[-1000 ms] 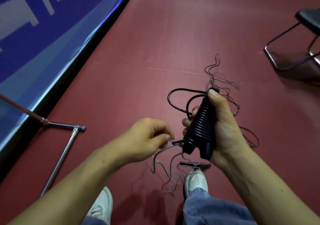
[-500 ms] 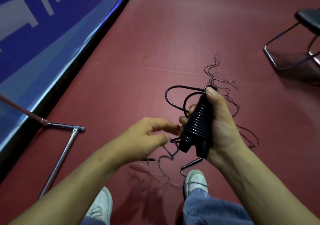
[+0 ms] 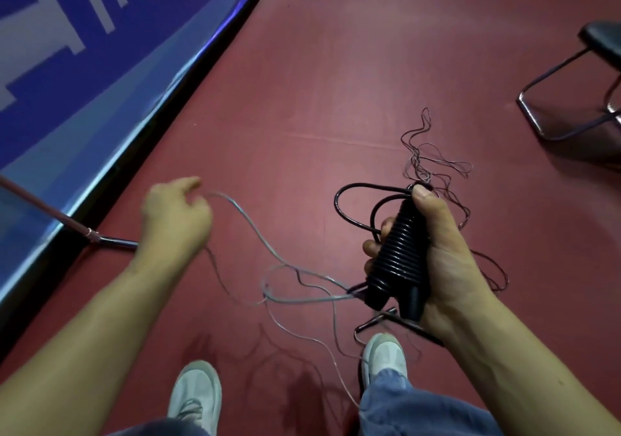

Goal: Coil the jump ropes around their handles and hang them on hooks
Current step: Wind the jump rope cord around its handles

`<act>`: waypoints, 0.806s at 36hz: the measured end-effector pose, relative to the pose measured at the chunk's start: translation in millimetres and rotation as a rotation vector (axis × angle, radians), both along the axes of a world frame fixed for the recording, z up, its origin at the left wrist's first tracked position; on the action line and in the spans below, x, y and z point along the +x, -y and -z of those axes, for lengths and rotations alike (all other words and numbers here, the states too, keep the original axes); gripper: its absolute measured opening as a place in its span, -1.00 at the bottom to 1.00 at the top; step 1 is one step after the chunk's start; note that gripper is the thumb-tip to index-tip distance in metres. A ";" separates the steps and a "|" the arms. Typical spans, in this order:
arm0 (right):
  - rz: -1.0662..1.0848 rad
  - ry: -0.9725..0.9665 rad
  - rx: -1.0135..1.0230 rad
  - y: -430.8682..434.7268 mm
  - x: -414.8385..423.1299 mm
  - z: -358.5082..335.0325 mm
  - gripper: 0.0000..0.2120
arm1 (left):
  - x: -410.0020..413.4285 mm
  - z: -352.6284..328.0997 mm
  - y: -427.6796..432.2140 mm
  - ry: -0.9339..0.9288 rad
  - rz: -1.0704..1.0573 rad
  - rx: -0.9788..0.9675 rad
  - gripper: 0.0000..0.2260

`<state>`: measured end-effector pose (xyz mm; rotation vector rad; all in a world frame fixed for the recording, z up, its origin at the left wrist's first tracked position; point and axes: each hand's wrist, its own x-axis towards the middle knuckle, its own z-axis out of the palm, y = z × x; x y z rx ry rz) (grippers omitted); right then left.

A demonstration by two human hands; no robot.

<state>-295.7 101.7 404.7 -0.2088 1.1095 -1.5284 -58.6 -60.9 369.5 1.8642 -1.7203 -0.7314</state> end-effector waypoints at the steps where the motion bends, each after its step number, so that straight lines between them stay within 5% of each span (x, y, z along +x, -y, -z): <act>1: 0.002 -0.003 -0.002 1.5 0.3 -1.3 -0.60 | -5.0 -0.3 -6.7 0.070 0.125 0.001 -0.35; 6: 0.026 0.004 -0.014 7.9 6.4 -5.9 -0.63 | -53.5 -17.5 -62.1 -0.140 0.806 0.179 -0.54; 9: 0.018 0.022 -0.030 9.0 8.3 -6.2 -0.61 | -68.5 -10.8 -83.2 -0.156 0.990 0.308 -0.79; 16: 0.028 0.007 -0.020 7.6 7.8 -2.8 -0.62 | -62.1 -12.1 -67.2 -0.252 0.794 0.234 -0.81; 23: 0.014 0.013 -0.027 6.4 9.3 -1.2 -0.59 | -46.4 9.4 -25.8 -0.533 -0.015 0.017 -0.73; 26: 0.010 0.035 -0.032 6.7 10.8 -1.7 -0.62 | -44.3 12.3 -26.9 -0.231 0.153 -0.029 -0.82; 29: 0.016 0.043 -0.036 9.6 15.1 -3.6 -0.64 | -52.2 5.1 -49.1 -0.042 0.576 -0.012 -0.45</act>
